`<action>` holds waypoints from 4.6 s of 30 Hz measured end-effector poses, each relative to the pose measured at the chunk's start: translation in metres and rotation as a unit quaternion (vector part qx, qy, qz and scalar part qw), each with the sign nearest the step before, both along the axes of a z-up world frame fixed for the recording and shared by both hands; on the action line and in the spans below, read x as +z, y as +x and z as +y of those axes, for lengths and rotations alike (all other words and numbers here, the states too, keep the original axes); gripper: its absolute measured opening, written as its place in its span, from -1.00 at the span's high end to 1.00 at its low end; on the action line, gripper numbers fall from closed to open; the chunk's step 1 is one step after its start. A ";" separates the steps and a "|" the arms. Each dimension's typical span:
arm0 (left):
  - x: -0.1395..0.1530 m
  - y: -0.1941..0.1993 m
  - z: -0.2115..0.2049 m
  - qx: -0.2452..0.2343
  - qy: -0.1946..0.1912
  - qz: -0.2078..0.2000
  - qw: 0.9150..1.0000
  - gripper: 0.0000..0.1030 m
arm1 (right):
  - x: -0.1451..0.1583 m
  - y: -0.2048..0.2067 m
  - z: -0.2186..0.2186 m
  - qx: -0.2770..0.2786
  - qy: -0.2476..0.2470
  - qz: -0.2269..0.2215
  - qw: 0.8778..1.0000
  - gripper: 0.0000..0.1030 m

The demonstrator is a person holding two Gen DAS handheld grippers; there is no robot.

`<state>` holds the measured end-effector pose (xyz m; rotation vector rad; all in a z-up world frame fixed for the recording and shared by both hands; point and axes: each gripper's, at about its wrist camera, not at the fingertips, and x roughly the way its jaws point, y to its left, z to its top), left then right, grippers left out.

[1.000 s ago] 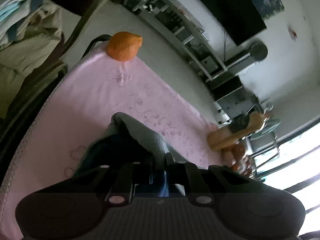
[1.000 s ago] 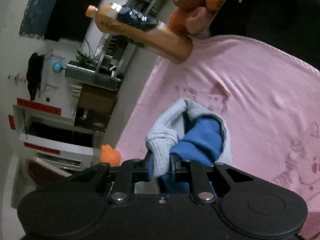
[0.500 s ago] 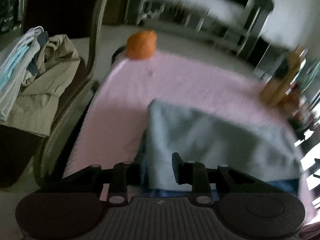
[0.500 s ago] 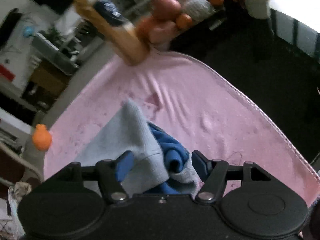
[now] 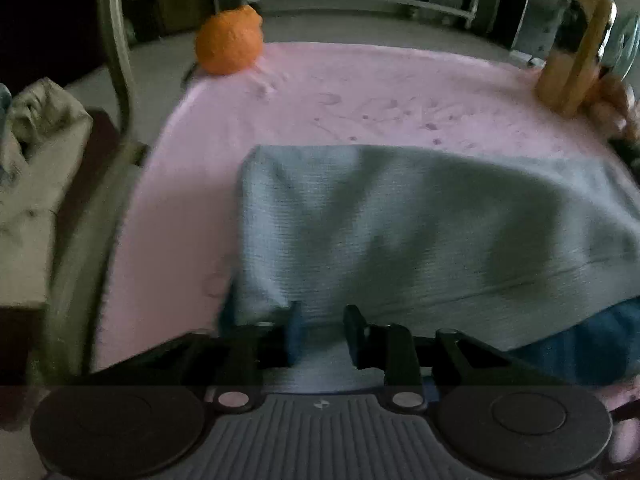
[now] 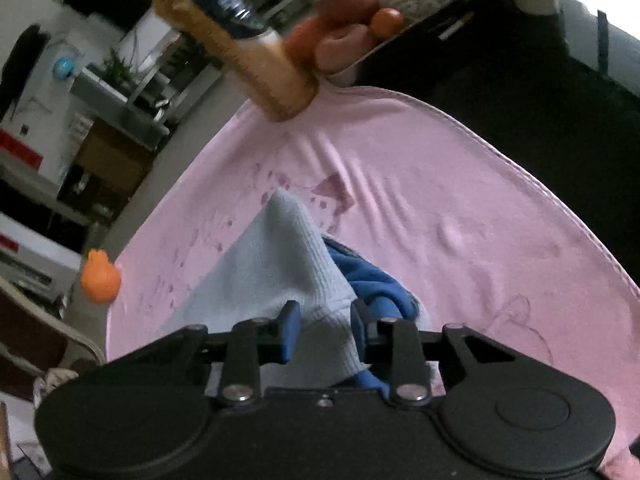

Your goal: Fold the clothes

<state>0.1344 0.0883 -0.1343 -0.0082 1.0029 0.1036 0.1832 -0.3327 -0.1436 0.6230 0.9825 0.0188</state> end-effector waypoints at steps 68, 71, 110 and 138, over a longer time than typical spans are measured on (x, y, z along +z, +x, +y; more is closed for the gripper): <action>0.004 0.097 -0.026 -0.089 -0.238 -0.064 0.965 0.51 | -0.042 0.089 0.100 0.139 0.288 0.021 0.947 0.64; -0.019 0.103 -0.054 -0.113 -0.179 0.002 0.977 0.42 | -0.047 0.094 0.123 0.196 0.218 0.044 0.955 0.93; 0.031 0.024 0.048 0.096 -0.060 -0.107 0.988 0.28 | -0.045 0.056 -0.072 -0.206 0.291 -0.027 0.934 0.48; 0.000 -0.003 -0.076 -0.113 -0.020 -0.093 0.989 0.40 | -0.016 0.001 0.102 0.127 -0.074 -0.078 0.986 0.72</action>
